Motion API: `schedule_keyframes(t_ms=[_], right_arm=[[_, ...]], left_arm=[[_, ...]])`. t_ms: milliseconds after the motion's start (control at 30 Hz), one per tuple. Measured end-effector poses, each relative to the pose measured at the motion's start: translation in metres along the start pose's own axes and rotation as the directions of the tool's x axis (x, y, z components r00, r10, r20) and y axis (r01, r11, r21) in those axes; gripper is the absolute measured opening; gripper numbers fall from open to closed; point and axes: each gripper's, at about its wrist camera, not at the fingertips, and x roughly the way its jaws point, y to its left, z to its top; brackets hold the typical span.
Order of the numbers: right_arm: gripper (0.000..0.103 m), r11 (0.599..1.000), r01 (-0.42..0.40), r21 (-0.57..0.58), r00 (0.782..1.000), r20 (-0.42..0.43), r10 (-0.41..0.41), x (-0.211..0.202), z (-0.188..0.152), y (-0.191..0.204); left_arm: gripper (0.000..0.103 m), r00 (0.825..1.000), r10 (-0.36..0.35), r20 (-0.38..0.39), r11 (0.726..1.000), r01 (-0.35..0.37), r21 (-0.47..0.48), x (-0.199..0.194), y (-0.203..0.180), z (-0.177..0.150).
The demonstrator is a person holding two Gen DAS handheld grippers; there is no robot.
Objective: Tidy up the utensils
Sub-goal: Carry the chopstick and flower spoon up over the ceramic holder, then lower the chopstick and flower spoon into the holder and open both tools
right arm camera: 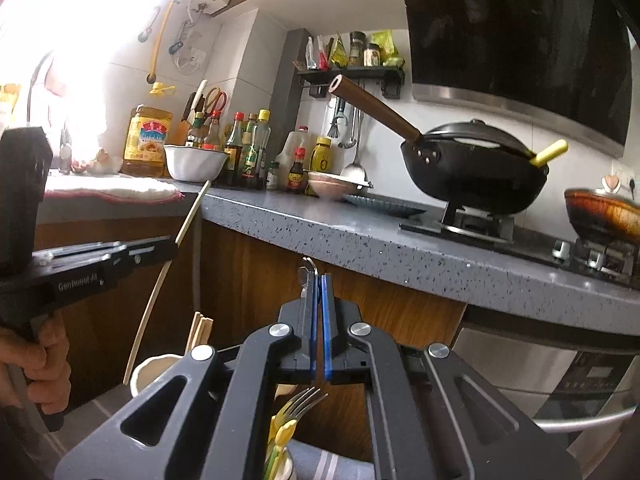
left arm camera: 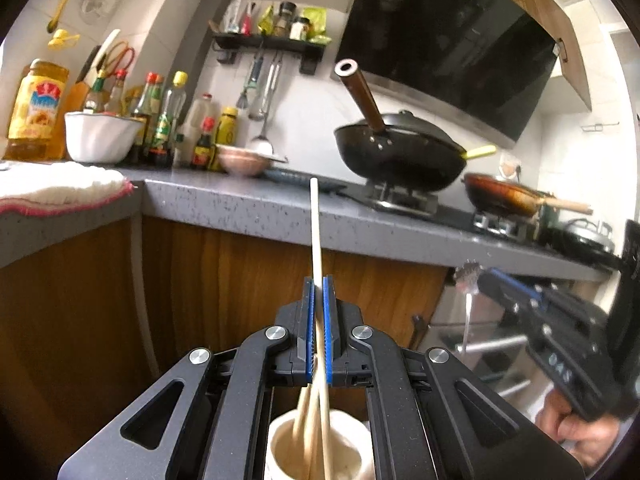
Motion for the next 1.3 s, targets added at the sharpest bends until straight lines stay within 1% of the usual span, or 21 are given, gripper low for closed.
schedule_keyframes(t_ms=[67,167,233,333,533,667,833,1000,1300], right_arm=[[0.001,1.0,0.006,-0.017,1.0,0.002,-0.006,0.003,-0.004,0.004],[0.001,0.999,0.01,-0.035,1.0,0.001,-0.01,0.007,-0.012,0.01],[0.002,0.999,0.013,-0.048,1.0,0.003,-0.013,0.009,-0.017,0.013],[0.002,0.998,0.003,-0.055,1.0,0.002,-0.003,0.011,-0.024,0.019],[0.001,0.996,-0.001,-0.084,1.0,-0.013,0.0,0.011,-0.045,0.03],[0.001,0.996,-0.032,-0.088,0.998,-0.051,0.028,0.012,-0.061,0.034],[0.002,0.996,-0.044,-0.082,0.996,-0.075,0.038,0.011,-0.07,0.035],[0.002,0.991,-0.05,-0.126,0.995,-0.096,0.038,0.011,-0.079,0.043],[0.001,0.991,-0.06,-0.118,0.99,-0.134,0.044,0.015,-0.08,0.042]], left_arm=[[0.004,0.999,0.034,0.023,0.999,-0.034,-0.009,0.004,0.003,-0.004],[0.004,0.999,0.041,0.03,0.999,-0.04,-0.032,0.012,0.009,-0.012],[0.004,0.999,0.032,0.031,0.999,-0.031,-0.035,0.015,0.011,-0.019],[0.004,0.999,0.025,0.042,1.0,-0.025,-0.016,0.015,0.009,-0.029],[0.004,0.997,0.035,0.065,0.999,-0.037,0.037,0.008,0.002,-0.053],[0.004,0.998,0.045,0.04,0.998,-0.047,0.051,0.006,0.0,-0.067],[0.004,0.999,0.048,0.009,0.998,-0.048,0.041,0.004,0.002,-0.075],[0.004,0.998,0.053,-0.026,0.997,-0.051,0.061,0.005,0.002,-0.083],[0.004,0.992,0.072,-0.102,0.995,-0.065,0.07,0.011,0.002,-0.095]])
